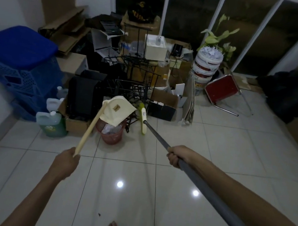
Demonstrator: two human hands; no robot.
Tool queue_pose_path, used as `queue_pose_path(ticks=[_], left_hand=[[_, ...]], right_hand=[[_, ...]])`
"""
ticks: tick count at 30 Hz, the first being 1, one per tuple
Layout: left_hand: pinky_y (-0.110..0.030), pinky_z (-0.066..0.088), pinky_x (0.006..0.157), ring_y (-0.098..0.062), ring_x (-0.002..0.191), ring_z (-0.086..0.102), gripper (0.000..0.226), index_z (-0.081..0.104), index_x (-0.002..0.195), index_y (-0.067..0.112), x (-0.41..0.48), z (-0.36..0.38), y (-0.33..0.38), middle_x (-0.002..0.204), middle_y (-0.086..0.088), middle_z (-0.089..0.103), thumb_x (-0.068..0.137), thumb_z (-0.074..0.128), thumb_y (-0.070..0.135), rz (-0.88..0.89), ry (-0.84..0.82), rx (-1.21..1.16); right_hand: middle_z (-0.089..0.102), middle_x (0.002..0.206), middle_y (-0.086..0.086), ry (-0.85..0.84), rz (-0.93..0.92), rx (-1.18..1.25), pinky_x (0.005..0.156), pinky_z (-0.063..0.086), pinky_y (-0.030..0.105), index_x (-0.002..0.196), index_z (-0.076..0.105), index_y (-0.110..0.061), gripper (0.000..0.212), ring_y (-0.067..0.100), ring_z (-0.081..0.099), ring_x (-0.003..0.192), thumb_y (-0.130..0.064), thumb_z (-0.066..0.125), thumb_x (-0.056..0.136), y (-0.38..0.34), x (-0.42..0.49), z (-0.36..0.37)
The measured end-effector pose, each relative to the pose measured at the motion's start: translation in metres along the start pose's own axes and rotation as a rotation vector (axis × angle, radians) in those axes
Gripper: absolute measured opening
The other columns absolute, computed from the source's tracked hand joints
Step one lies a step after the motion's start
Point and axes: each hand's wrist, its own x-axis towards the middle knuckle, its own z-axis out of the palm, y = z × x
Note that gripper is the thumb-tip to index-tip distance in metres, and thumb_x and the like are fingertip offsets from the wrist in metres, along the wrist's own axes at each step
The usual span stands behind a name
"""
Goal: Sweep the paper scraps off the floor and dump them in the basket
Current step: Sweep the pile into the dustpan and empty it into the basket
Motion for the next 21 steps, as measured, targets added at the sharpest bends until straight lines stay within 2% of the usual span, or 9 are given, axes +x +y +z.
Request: queue_pose_path(ticks=[4, 8, 13, 16, 21], left_hand=[[-0.023, 0.038, 0.045, -0.023, 0.053, 0.048, 0.037, 0.047, 0.132, 0.012, -0.011, -0.010, 0.026, 0.069, -0.010, 0.051, 0.096, 0.045, 0.021, -0.094, -0.042, -0.065], [-0.018, 0.031, 0.035, -0.019, 0.050, 0.037, 0.025, 0.050, 0.117, -0.001, -0.016, -0.018, 0.049, 0.065, -0.009, 0.042, 0.097, 0.045, 0.013, -0.173, -0.144, -0.243], [-0.011, 0.027, 0.031, -0.017, 0.048, 0.033, 0.011, 0.047, 0.094, 0.001, -0.031, -0.011, 0.071, 0.062, -0.009, 0.041, 0.097, 0.044, 0.011, -0.262, -0.234, -0.254], [-0.011, 0.027, 0.032, -0.016, 0.047, 0.032, 0.018, 0.043, 0.081, 0.004, -0.031, 0.002, 0.072, 0.061, -0.009, 0.041, 0.097, 0.044, 0.012, -0.312, -0.294, -0.231], [-0.011, 0.028, 0.031, -0.016, 0.046, 0.032, 0.022, 0.042, 0.076, 0.003, -0.026, 0.021, 0.062, 0.062, -0.009, 0.040, 0.097, 0.042, 0.009, -0.386, -0.355, -0.214]], right_hand=[[0.036, 0.035, -0.001, -0.014, 0.032, 0.022, 0.022, 0.026, 0.013, 0.077, 0.039, -0.009, 0.025, 0.006, 0.031, 0.020, -0.013, 0.034, 0.102, -0.003, -0.019, -0.023], [0.040, 0.038, 0.001, -0.025, 0.081, 0.033, 0.024, 0.031, 0.014, 0.080, 0.042, -0.006, 0.018, 0.008, 0.036, 0.022, -0.009, 0.037, 0.098, -0.004, -0.029, -0.044], [0.042, 0.040, 0.003, -0.149, 0.155, 0.048, 0.025, 0.035, 0.015, 0.076, 0.043, -0.005, 0.024, 0.010, 0.041, 0.024, -0.011, 0.036, 0.098, 0.007, -0.027, -0.059], [0.042, 0.041, 0.005, -0.183, 0.193, 0.053, 0.024, 0.034, 0.016, 0.078, 0.043, -0.003, 0.023, 0.012, 0.042, 0.024, -0.010, 0.033, 0.097, 0.015, -0.023, -0.062], [0.041, 0.041, 0.005, -0.177, 0.256, 0.031, 0.023, 0.033, 0.016, 0.084, 0.043, -0.001, 0.020, 0.012, 0.042, 0.023, -0.010, 0.032, 0.097, 0.019, -0.008, -0.060]])
